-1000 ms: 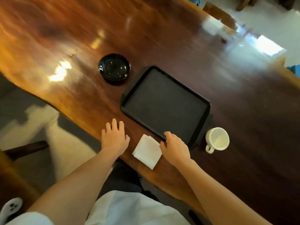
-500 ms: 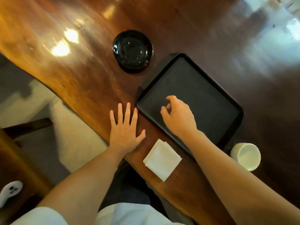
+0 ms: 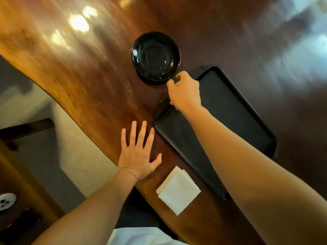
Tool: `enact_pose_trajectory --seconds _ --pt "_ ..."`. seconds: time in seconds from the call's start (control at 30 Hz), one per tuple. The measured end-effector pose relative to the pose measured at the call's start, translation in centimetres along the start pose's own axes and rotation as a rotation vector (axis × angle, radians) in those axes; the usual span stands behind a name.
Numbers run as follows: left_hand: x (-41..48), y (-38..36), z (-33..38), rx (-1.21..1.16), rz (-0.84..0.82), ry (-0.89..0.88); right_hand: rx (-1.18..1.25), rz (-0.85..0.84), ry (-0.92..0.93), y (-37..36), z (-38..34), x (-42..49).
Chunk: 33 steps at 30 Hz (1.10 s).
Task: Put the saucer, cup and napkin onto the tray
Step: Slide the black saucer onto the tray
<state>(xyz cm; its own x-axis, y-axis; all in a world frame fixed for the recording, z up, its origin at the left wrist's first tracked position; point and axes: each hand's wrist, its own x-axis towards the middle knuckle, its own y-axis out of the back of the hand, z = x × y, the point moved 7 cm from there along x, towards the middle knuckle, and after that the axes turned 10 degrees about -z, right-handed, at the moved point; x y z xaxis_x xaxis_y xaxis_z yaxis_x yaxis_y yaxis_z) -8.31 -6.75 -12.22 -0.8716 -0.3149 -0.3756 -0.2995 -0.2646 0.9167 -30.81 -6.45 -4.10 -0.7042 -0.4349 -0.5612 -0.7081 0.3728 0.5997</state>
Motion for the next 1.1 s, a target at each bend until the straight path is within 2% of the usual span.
enact_pose_trajectory --seconds 0.17,0.27,0.47,0.63,0.8,0.93,1.1 --pt "0.2 -0.1 -0.1 -0.006 0.011 0.009 0.317 -0.081 -0.241 -1.2 0.4 2.7" --pt "0.2 -0.2 -0.2 -0.006 0.012 0.010 0.513 -0.091 -0.319 -2.1 0.5 4.0" --pt "0.3 -0.2 -0.1 0.006 -0.005 0.015 0.664 -0.103 -0.454 -2.8 0.7 4.6" --pt "0.2 -0.4 -0.2 0.017 -0.006 0.013 0.856 -0.168 -0.479 -3.9 0.4 4.4" --pt "0.3 -0.3 -0.1 0.009 0.001 0.013 1.116 -0.278 -0.404 -4.2 -0.8 2.9" --pt "0.2 -0.2 -0.2 0.006 0.010 0.015 1.053 -0.290 -0.303 -3.7 -0.3 0.2" --pt "0.1 -0.1 -0.2 -0.003 0.003 0.031 1.100 -0.287 -0.274 -3.3 1.5 -3.1"
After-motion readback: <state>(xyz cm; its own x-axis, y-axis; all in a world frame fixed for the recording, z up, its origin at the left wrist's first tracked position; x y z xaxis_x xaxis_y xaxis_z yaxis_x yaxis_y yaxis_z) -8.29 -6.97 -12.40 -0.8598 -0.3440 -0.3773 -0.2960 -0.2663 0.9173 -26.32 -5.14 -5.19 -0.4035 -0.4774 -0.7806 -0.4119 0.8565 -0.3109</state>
